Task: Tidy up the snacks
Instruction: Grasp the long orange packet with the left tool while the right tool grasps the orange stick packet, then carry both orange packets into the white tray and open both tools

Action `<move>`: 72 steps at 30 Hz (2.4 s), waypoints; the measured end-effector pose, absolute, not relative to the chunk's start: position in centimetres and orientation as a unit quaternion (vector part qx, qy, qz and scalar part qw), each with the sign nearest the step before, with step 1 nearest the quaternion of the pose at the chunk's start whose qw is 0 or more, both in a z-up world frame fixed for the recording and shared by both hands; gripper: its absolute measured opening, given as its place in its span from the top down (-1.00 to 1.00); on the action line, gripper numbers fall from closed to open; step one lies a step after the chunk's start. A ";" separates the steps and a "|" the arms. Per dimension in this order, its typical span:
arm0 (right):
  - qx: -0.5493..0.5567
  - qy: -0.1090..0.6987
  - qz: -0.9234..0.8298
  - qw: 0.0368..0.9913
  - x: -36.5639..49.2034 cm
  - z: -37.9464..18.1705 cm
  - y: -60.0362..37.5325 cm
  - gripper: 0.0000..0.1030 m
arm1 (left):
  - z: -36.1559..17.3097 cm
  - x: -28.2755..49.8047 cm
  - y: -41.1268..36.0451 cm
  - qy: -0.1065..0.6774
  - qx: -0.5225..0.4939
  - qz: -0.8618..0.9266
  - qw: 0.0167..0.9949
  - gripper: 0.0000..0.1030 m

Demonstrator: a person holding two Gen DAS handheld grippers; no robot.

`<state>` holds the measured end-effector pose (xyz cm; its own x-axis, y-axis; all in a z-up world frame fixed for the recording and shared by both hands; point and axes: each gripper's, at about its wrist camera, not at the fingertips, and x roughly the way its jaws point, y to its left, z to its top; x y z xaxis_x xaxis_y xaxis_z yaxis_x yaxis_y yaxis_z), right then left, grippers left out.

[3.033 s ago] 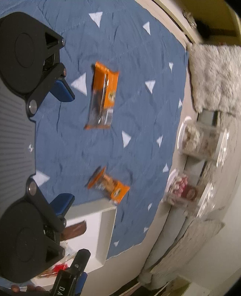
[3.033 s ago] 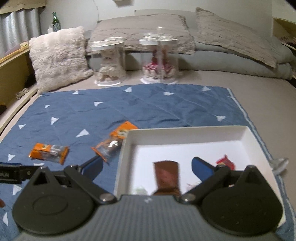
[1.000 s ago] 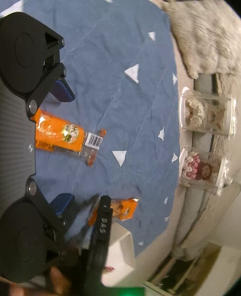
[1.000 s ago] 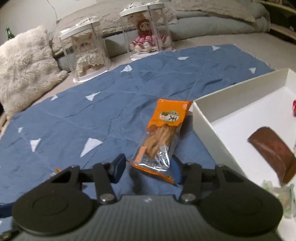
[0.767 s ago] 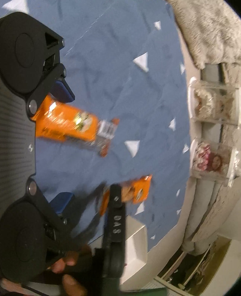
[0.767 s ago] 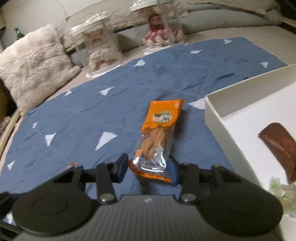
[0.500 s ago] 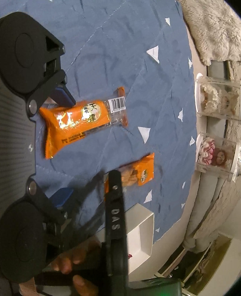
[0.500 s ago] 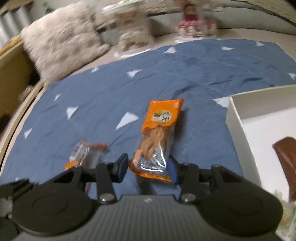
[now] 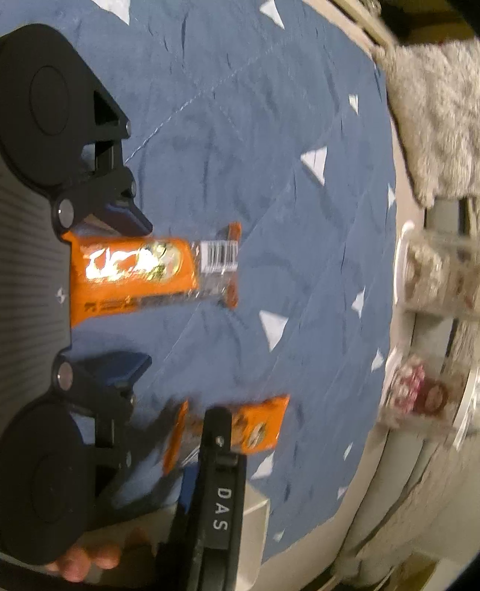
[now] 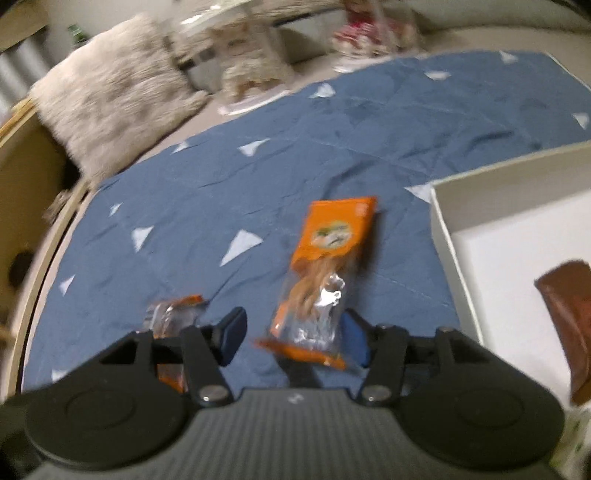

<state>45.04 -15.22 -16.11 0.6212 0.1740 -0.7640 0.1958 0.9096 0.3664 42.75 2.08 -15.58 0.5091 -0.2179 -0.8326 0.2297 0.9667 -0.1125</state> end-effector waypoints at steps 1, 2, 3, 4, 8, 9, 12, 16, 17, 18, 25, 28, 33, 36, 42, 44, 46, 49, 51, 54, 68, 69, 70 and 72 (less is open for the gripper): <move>0.216 0.433 -0.023 0.875 45.2 -16.2 -15.2 -0.28 | -15.7 42.9 2.0 0.478 0.003 -0.120 0.870 -0.25; 0.224 0.429 -0.030 0.875 45.3 -16.2 -15.3 -0.29 | -15.7 43.0 2.0 0.477 0.001 -0.113 0.871 -0.23; 0.236 0.426 -0.036 0.873 45.3 -16.3 -15.3 -0.31 | -15.8 43.1 2.0 0.478 -0.002 -0.105 0.872 -0.21; 0.247 0.423 -0.044 0.871 45.4 -16.3 -15.5 -0.32 | -15.9 43.2 1.9 0.477 -0.004 -0.101 0.873 -0.21; 0.252 0.422 -0.070 0.868 46.0 -16.7 -15.1 -0.34 | -15.8 43.6 1.6 0.475 -0.002 -0.085 0.876 -0.20; 0.245 0.422 -0.074 0.869 46.1 -16.8 -14.9 -0.34 | -15.8 43.7 1.5 0.476 -0.001 -0.082 0.876 -0.17; 0.235 0.423 -0.078 0.872 46.5 -17.0 -14.5 -0.34 | -15.8 43.9 1.2 0.481 0.007 -0.074 0.874 -0.04; 0.214 0.426 -0.081 0.875 47.0 -17.2 -14.1 -0.21 | -15.7 44.0 1.4 0.486 0.011 -0.070 0.871 0.10; 0.212 0.427 -0.079 0.875 47.1 -17.3 -14.2 -0.09 | -15.7 44.1 1.5 0.488 0.010 -0.068 0.870 0.13; 0.214 0.428 -0.071 0.875 47.1 -17.4 -14.3 0.00 | -15.7 44.3 1.6 0.491 0.007 -0.069 0.869 0.14; 0.174 0.435 -0.025 0.883 46.6 -17.0 -14.0 0.11 | -16.0 44.4 1.8 0.496 0.005 -0.069 0.866 0.19; 0.156 0.439 0.004 0.885 46.1 -16.9 -13.9 0.16 | -15.8 43.8 2.0 0.492 -0.005 -0.063 0.868 0.23; 0.141 0.446 0.037 0.883 45.2 -16.7 -14.0 0.21 | -15.1 42.8 2.2 0.484 -0.020 -0.055 0.873 0.25; 0.140 0.446 0.055 0.882 44.2 -16.3 -14.0 0.22 | -14.1 42.0 2.0 0.475 -0.024 -0.056 0.878 0.25; 0.141 0.431 0.080 0.887 41.6 -14.7 -13.9 0.22 | -11.3 40.2 1.6 0.454 -0.037 -0.058 0.888 0.25; 0.145 0.424 0.086 0.890 40.6 -13.9 -14.2 0.22 | -10.3 39.4 1.4 0.447 -0.038 -0.059 0.892 0.25; 0.156 0.416 0.097 0.891 39.7 -12.9 -14.7 0.22 | -9.4 38.7 1.1 0.441 -0.039 -0.060 0.895 0.25; 0.162 0.404 0.106 0.894 38.4 -11.4 -15.8 0.22 | -8.2 37.6 0.3 0.435 -0.039 -0.065 0.897 0.25; 0.162 0.396 0.106 0.898 37.7 -10.6 -16.8 0.22 | -7.4 36.9 -0.4 0.432 -0.041 -0.071 0.898 0.25; 0.152 0.386 0.106 0.904 36.5 -9.1 -17.9 0.22 | -6.5 36.2 -1.7 0.427 -0.045 -0.079 0.900 0.25; 0.102 0.361 0.056 0.925 30.7 -5.7 -27.6 0.21 | -4.7 33.6 -11.6 0.421 -0.049 -0.151 0.893 0.25; 0.100 0.361 0.048 0.926 30.3 -5.6 -28.7 0.21 | -4.7 33.6 -12.5 0.422 -0.049 -0.157 0.891 0.25; 0.098 0.360 0.041 0.927 29.9 -5.5 -29.6 0.21 | -4.8 33.7 -13.2 0.424 -0.049 -0.162 0.889 0.25; 0.095 0.362 0.027 0.927 29.4 -5.6 -31.1 0.21 | -4.9 34.0 -14.8 0.429 -0.048 -0.174 0.885 0.25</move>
